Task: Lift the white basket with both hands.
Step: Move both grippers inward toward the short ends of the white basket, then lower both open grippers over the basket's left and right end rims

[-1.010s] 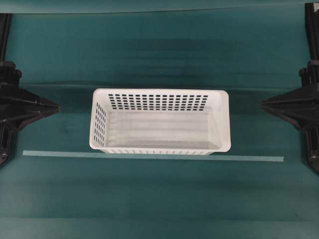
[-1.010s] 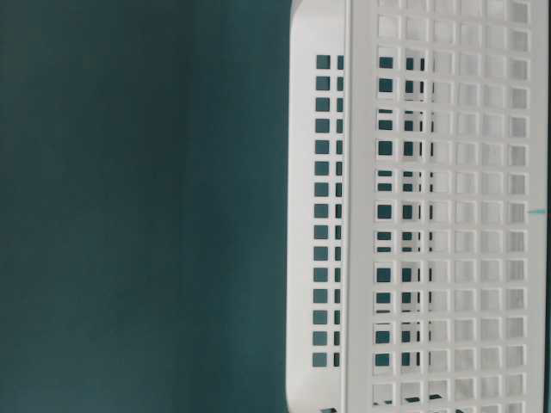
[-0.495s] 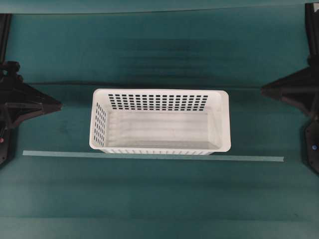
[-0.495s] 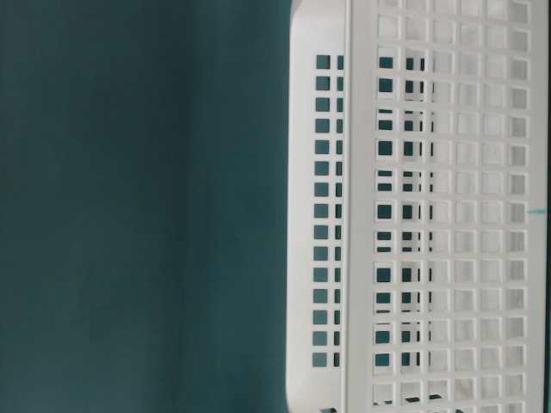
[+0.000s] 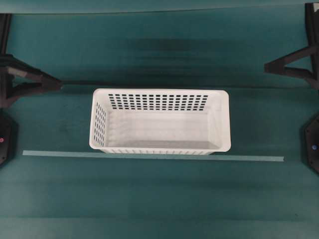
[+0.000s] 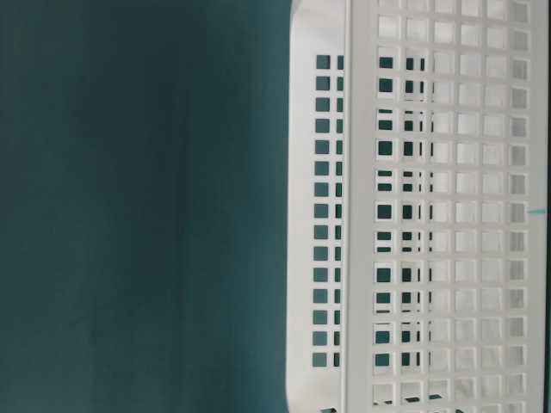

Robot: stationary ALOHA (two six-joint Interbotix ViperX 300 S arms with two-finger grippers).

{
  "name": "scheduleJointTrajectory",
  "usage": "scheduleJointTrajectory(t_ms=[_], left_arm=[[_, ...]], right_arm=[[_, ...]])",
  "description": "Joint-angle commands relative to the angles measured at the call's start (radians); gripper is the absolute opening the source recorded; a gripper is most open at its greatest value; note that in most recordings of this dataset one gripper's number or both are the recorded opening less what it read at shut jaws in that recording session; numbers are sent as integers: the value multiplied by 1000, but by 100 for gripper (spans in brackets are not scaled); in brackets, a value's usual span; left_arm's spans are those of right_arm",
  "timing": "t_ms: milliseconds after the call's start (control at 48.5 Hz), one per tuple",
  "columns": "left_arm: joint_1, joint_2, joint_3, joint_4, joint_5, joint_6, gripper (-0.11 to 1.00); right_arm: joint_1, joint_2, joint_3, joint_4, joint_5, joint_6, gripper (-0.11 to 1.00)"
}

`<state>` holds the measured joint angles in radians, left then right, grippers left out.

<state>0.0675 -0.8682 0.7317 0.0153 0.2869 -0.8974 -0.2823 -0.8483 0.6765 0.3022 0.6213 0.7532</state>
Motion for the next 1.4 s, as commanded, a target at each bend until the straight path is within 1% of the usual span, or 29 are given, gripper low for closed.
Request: scheduleJointTrajectory(t_ms=[0,82,165,185,206,289,350,412,474,536,577,680,824,886,1092,1175,1278,1381], left_arm=[[2,69,-72,3,29,-57,-5],[2,121,-103,2,81,-127,-5],[5,179,-118,3,160,-201,-5],[8,199,-124,2,198,-229,-5],[11,212,-127,3,227,-242,-5],[20,258,-140,11,368,-284,-5],[38,290,-149,11,486,-301,-5],[55,318,-160,12,586,-325,-5],[66,345,-175,11,647,-362,-5],[72,374,-190,11,663,-390,-5],[75,390,-201,12,663,-396,-5],[74,423,-206,12,676,-396,-5],[78,465,-207,12,735,-399,-5],[81,489,-216,12,761,-399,-5],[80,555,-298,12,830,-393,-5],[77,580,-331,12,836,-390,-5],[66,609,-356,12,834,-388,-5],[60,620,-350,12,836,-390,-5]], right_arm=[[-3,74,-49,-3,120,97,2],[-3,120,-52,-11,233,181,2],[0,169,-61,-43,330,252,2],[3,183,-66,-55,348,265,2],[6,196,-72,-66,362,282,2],[17,253,-83,-129,414,342,2],[23,291,-86,-152,433,374,2],[29,324,-89,-160,449,397,2],[31,354,-89,-161,463,405,2],[35,387,-89,-163,474,405,2],[37,407,-91,-163,480,405,2],[49,456,-110,-169,503,403,2],[57,508,-155,-206,541,407,2],[55,528,-178,-207,558,408,2],[57,601,-265,-209,646,407,2],[57,621,-290,-216,675,403,2],[57,637,-307,-232,673,405,2],[58,638,-304,-233,644,408,2]])
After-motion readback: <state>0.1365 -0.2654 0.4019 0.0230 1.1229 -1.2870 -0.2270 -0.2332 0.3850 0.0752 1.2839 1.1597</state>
